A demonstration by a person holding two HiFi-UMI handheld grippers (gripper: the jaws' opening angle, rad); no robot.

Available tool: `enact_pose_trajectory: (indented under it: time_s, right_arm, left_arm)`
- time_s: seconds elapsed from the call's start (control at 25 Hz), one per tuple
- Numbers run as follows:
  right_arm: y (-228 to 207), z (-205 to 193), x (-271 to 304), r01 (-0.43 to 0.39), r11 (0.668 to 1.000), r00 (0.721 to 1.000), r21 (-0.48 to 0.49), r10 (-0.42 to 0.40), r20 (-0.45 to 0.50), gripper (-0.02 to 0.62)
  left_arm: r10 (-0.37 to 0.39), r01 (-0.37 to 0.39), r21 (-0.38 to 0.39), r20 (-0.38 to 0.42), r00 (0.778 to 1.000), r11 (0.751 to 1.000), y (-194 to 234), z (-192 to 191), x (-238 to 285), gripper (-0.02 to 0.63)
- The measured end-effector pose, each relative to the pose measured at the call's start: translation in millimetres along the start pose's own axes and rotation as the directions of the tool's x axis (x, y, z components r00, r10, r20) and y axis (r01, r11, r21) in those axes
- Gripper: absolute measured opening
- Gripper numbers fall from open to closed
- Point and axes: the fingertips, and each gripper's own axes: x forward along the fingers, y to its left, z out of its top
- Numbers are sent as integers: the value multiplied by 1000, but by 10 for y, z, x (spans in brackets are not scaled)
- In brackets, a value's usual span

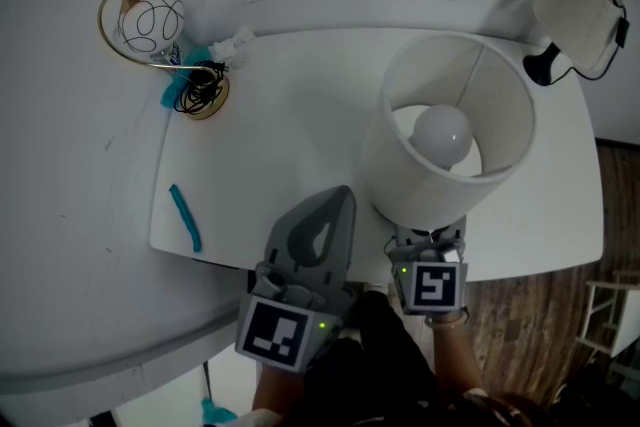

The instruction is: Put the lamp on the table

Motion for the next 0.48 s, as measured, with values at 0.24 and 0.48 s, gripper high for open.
enact_pose_trajectory:
  time_s: [0.24,0.48]
  right_arm:
    - [27,-41,-61,2,1000,1000,-4,-2,-5,181]
    - [26,-75,-126,7,1000,1000,-3,-7,-16,181]
  left_arm:
    - [-8,8,-1,-3,1000,1000,-23,-9,-21,-2]
    - [-15,15,1,-5,1000,1000,-60,-9,-51,-2]
